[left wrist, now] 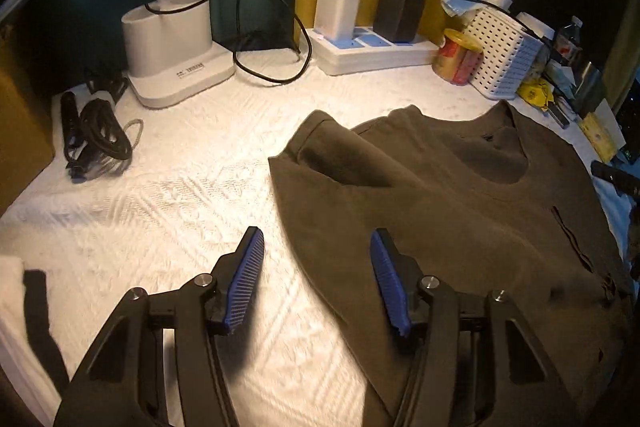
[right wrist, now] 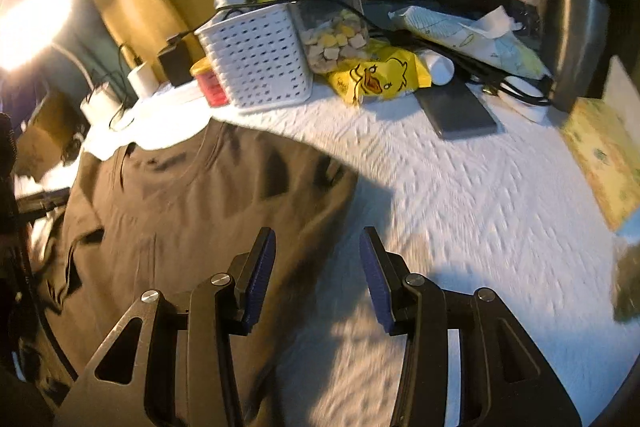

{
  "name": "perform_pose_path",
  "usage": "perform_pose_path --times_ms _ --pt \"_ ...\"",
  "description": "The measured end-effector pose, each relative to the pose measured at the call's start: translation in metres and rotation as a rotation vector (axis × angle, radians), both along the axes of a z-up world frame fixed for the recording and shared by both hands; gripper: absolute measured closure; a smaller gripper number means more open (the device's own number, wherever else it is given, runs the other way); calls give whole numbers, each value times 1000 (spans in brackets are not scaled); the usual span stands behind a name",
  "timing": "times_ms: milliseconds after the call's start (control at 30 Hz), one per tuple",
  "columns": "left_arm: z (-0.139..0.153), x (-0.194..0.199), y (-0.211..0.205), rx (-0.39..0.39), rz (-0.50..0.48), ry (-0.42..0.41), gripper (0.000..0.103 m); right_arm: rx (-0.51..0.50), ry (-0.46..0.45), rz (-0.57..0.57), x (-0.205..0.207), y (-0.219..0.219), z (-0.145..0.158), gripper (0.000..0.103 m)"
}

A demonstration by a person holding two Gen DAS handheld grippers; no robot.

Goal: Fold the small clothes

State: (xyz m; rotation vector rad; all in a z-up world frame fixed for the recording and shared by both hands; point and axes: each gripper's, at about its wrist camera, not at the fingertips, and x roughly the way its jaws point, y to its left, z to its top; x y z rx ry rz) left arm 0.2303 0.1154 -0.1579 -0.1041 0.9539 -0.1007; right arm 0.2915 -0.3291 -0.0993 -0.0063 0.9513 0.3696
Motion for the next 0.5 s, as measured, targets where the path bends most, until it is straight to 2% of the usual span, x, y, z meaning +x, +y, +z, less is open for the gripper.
perform_pose_path --times_ms 100,133,167,200,233,267,300,433,500 --pt "0 3 -2 25 -10 -4 72 -12 30 8 23 2 -13 57" --pt "0 4 -2 25 -14 -4 90 -7 36 12 27 4 -16 57" --pt "1 4 -3 36 -18 -3 99 16 53 23 33 4 -20 57" --pt "2 3 -4 48 -22 -8 99 31 52 30 35 6 -21 57" --pt "2 4 -5 36 -57 -58 100 45 51 46 36 8 -22 57" --pt "3 3 -5 52 -56 -63 100 51 55 62 37 11 -23 63" --pt "4 1 -5 71 -50 -69 100 35 46 85 37 16 -23 96" --pt "11 0 0 127 -19 -84 101 -37 -7 109 37 27 -19 95" --pt "13 0 5 142 -11 -81 101 -104 -69 61 42 23 -11 96"
